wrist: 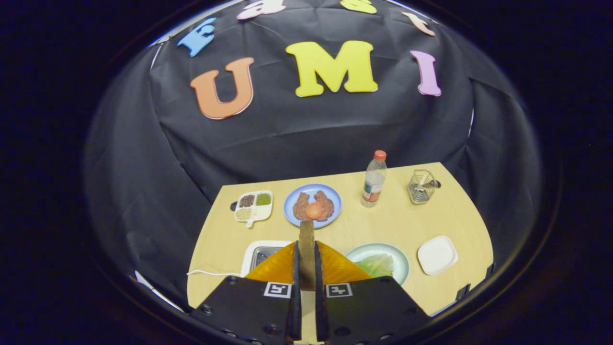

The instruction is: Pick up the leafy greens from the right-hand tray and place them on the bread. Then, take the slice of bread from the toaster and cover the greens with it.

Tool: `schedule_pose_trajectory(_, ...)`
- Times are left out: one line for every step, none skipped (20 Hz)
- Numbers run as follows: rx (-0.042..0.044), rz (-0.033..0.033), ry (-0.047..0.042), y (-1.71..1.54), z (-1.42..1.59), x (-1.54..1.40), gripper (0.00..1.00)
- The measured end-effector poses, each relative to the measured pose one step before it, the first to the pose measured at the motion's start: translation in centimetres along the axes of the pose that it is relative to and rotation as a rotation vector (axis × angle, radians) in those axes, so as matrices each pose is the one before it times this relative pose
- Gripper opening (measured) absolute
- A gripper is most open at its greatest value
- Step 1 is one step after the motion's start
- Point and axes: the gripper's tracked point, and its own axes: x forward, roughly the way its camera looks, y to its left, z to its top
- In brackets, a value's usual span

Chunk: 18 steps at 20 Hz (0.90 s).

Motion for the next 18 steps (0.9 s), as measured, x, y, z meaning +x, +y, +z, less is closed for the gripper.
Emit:
schedule_pose_trajectory(0.00212, -0.01281, 0.01149, -0.988, -0.328, 0.662, 0.12)
schedule_pose_trajectory(-0.00238, -0.00774, 0.01133, -0.922, -0.458, 0.697, 0.11)
schedule_pose_trajectory(0.00073, -0.0116, 0.01246, -0.966, -0.503, 0.747, 0.11)
schedule_pose_trajectory(0.00329, -0.01457, 0.01311, -1.061, -0.449, 0.872, 0.11)
schedule_pose_trajectory(0.00667, -0.00877, 0.02104, -0.815, -0.687, 0.875, 0.11)
schedule_pose_trajectory(0.01377, -0.0072, 0.02626, -0.805, -0.868, 1.002, 0.11)
schedule_pose_trajectory(0.01515, 0.00154, 0.03155, -0.614, -0.792, 0.912, 0.11)
schedule_pose_trajectory(0.01227, 0.0102, 0.0317, -0.503, -0.812, 0.856, 0.11)
schedule_pose_trajectory(0.01602, 0.01483, 0.02362, -0.463, -0.533, 0.797, 0.11)
schedule_pose_trajectory(0.00832, 0.01577, 0.01792, -0.352, -0.486, 0.695, 0.12)
schedule_pose_trajectory(0.00087, 0.01401, 0.00663, -0.343, -0.247, 0.697, 0.12)
schedule_pose_trajectory(-0.00747, 0.00325, 0.00679, -0.622, -0.327, 0.659, 0.11)
schedule_pose_trajectory(-0.01182, -0.00539, 0.0075, -0.778, -0.261, 0.669, 0.11)
schedule_pose_trajectory(-0.01108, 0.01454, 0.00207, -0.342, -0.209, 0.5, 0.12)
schedule_pose_trajectory(-0.01243, 0.012, 0.00294, -0.461, -0.058, 0.344, 0.12)
schedule_pose_trajectory(-0.00969, 0.00878, -0.01017, -0.637, 0.218, 0.209, 0.11)
schedule_pose_trajectory(-0.01474, 0.00172, -0.01358, -0.652, 0.251, 0.318, 0.11)
schedule_pose_trajectory(-0.0139, -0.00751, -0.00141, -1.065, -0.137, 0.232, 0.11)
